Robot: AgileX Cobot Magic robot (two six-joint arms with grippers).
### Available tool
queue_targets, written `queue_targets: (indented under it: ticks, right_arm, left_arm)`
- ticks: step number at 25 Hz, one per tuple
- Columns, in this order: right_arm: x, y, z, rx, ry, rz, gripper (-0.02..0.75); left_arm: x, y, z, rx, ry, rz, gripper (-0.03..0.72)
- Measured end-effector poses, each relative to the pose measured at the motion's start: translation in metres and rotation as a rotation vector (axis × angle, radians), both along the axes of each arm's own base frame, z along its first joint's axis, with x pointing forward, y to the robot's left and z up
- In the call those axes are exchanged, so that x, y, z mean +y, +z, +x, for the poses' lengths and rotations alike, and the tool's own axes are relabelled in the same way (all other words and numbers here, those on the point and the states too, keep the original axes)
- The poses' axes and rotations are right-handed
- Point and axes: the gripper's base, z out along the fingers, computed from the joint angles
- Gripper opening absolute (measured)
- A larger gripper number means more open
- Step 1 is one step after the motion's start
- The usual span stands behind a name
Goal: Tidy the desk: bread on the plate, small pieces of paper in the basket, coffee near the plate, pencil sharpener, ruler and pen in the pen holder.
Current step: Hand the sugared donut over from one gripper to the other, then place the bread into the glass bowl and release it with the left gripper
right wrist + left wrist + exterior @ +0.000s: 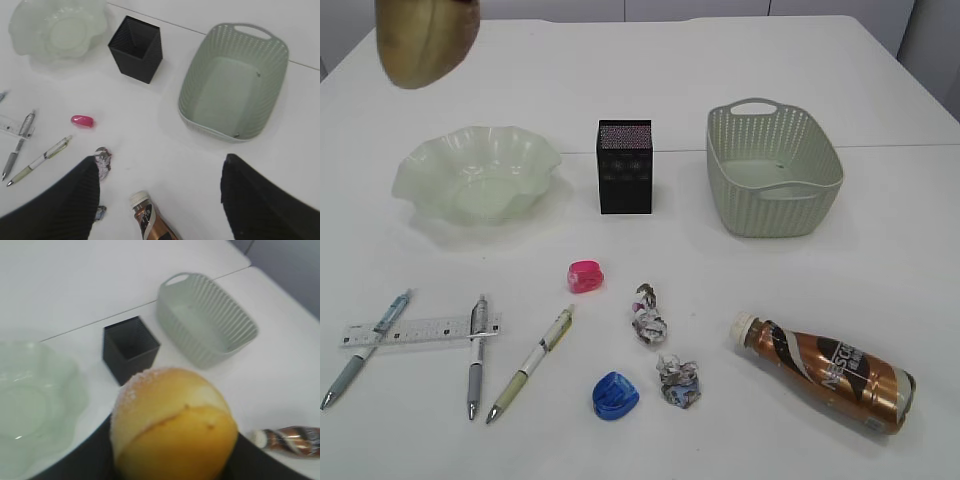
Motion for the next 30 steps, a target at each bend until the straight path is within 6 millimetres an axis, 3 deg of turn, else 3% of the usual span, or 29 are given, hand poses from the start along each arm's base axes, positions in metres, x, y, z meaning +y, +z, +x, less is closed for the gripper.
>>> queue_targets:
  ticks: [8,11,17,30]
  right_arm:
    - [-0.007,-0.001,0.002,0.028,-0.148,0.013,0.582]
    - [-0.007,-0.001,0.002,0.027,-0.153,0.009,0.582]
    - [-0.015,-0.002,0.003,0.006,-0.187,-0.067,0.582]
    - [-0.019,-0.002,0.004,-0.008,-0.207,-0.116,0.581]
  left_arm:
    - [0.057,-0.033,0.023,0.160,0.386,0.261,0.260]
    - [0.068,-0.049,0.033,0.204,0.478,0.324,0.260]
    - [0.066,-0.085,0.061,0.230,0.500,0.314,0.263]
    - [0.055,-0.156,0.125,0.025,0.542,0.176,0.267]
